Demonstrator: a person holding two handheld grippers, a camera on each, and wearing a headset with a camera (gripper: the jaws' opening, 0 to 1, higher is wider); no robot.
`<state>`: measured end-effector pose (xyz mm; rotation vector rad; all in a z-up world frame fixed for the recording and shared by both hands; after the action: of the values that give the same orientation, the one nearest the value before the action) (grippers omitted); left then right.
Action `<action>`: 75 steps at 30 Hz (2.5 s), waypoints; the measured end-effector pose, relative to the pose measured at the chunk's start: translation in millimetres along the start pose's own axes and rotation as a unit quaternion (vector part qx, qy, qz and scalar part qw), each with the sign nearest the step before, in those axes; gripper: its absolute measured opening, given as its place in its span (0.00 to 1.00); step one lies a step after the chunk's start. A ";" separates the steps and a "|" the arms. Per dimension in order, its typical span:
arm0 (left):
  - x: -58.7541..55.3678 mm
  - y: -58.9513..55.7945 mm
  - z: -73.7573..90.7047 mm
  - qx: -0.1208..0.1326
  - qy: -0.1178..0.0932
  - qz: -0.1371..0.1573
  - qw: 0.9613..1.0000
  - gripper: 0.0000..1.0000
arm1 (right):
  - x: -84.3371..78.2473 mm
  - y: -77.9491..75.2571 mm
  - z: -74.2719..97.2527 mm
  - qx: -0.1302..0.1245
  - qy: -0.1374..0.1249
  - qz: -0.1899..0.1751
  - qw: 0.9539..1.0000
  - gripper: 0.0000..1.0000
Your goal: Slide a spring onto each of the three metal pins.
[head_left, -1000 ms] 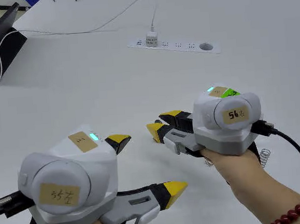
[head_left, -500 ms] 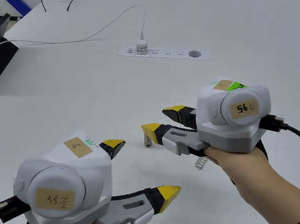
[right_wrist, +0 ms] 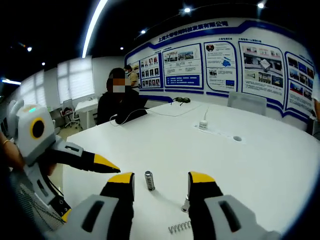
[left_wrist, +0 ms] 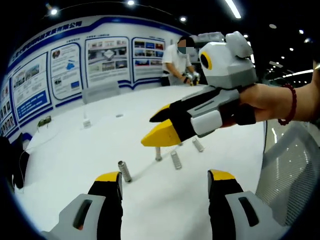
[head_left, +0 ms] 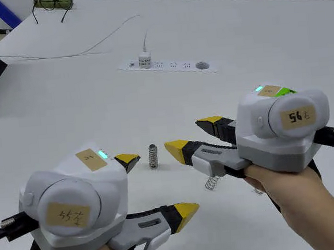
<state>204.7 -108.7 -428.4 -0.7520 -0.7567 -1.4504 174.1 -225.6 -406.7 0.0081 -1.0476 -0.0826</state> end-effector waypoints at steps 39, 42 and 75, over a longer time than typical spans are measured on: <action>5.9 -20.2 -78.3 -0.031 0.036 -0.033 0.998 0.48 | -44.4 -33.8 70.0 -0.028 -0.028 -0.035 0.999 0.45; 5.5 -20.4 -84.6 -0.034 0.038 -0.033 0.998 0.46 | -46.3 -34.6 73.2 -0.028 -0.030 -0.034 0.999 0.45; -8.2 -26.4 -115.6 -0.040 0.078 -0.023 0.996 0.17 | -65.7 -40.8 83.5 -0.045 -0.026 -0.048 0.997 0.44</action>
<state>178.0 -198.8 -501.2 -0.6764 -0.6038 -1.5695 66.5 -258.8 -423.7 -0.0254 -1.0954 -0.2181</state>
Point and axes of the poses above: the centre of the closed fingertips' face, and the gripper's own axes: z roughly backward along the fingers, y roughly to its left, x roughly out of its top, the point moved 6 cm from there along z, roughly backward along the fingers, and after that the axes turned 8 degrees about y, right-handed, at the moved point
